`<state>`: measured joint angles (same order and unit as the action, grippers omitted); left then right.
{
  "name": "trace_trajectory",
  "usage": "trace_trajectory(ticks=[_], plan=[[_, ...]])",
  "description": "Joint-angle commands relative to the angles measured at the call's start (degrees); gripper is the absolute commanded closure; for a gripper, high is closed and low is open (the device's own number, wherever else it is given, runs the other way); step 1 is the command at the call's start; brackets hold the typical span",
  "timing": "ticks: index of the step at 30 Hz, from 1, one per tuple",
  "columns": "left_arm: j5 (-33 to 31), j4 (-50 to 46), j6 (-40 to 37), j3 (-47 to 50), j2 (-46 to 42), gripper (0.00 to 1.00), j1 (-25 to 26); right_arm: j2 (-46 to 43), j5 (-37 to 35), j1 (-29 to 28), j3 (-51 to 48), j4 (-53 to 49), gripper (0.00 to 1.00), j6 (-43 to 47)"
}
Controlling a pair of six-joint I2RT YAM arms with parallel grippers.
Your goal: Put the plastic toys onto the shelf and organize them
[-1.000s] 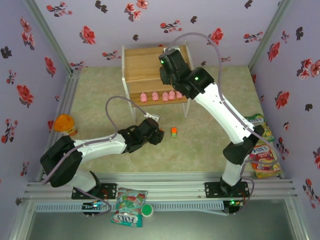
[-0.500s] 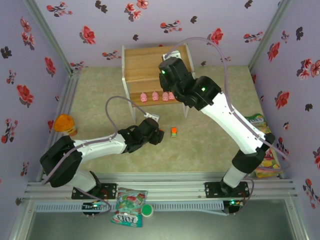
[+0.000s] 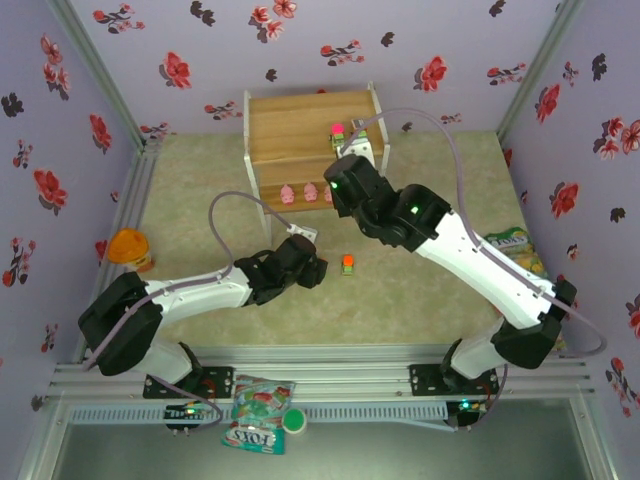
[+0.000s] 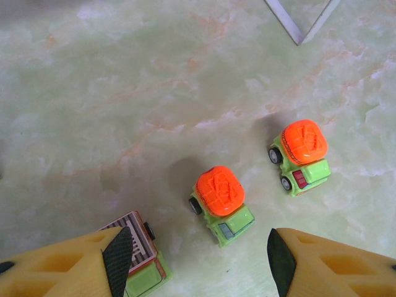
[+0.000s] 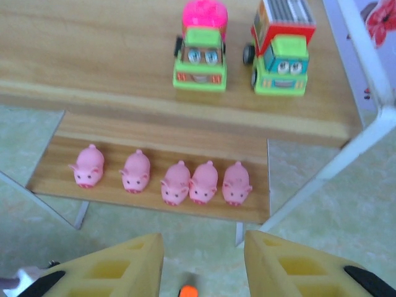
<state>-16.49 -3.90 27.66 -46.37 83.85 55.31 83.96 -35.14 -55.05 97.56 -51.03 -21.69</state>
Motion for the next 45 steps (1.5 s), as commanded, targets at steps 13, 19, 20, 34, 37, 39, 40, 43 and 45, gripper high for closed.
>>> trace_trajectory(ticks=[13, 19, 20, 34, 37, 39, 40, 43, 45], plan=[[-1.8, 0.0, -1.0, 0.0, -1.9, 0.36, -1.2, -7.6, 0.9, -0.4, -20.1, 7.1, 0.61, -10.8], [-1.9, -0.1, -0.9, 0.2, -2.2, 0.36, -1.6, -8.1, 2.8, -0.5, -25.7, 9.2, 0.61, -13.9], [-1.9, -0.1, -0.8, 0.2, -2.3, 0.36, -1.7, -8.1, 3.0, -0.4, -26.4, 9.6, 0.61, -14.5], [-2.9, 0.3, -0.1, 1.5, -4.0, 0.36, -2.7, -6.4, 6.4, -0.4, -37.4, 16.4, 0.59, -20.3], [-2.9, 0.2, 0.0, 1.6, -4.3, 0.36, -2.9, -5.2, 7.1, -0.4, -38.9, 18.0, 0.56, -21.2], [-2.9, 0.1, 0.1, 1.7, -4.4, 0.36, -3.0, -4.3, 7.5, -0.4, -39.5, 18.8, 0.56, -21.7], [-2.9, 0.1, 0.1, 1.7, -4.5, 0.36, -3.1, -3.9, 7.6, -0.4, -39.8, 19.3, 0.56, -21.9], [-2.9, 0.1, 0.2, 1.8, -4.7, 0.36, -3.1, -2.3, 7.5, -0.4, -40.1, 19.8, 0.56, -22.6], [-2.9, 0.1, 0.1, 1.8, -4.8, 0.36, -3.2, -1.1, 7.5, -0.4, -40.2, 20.0, 0.56, -23.0]])
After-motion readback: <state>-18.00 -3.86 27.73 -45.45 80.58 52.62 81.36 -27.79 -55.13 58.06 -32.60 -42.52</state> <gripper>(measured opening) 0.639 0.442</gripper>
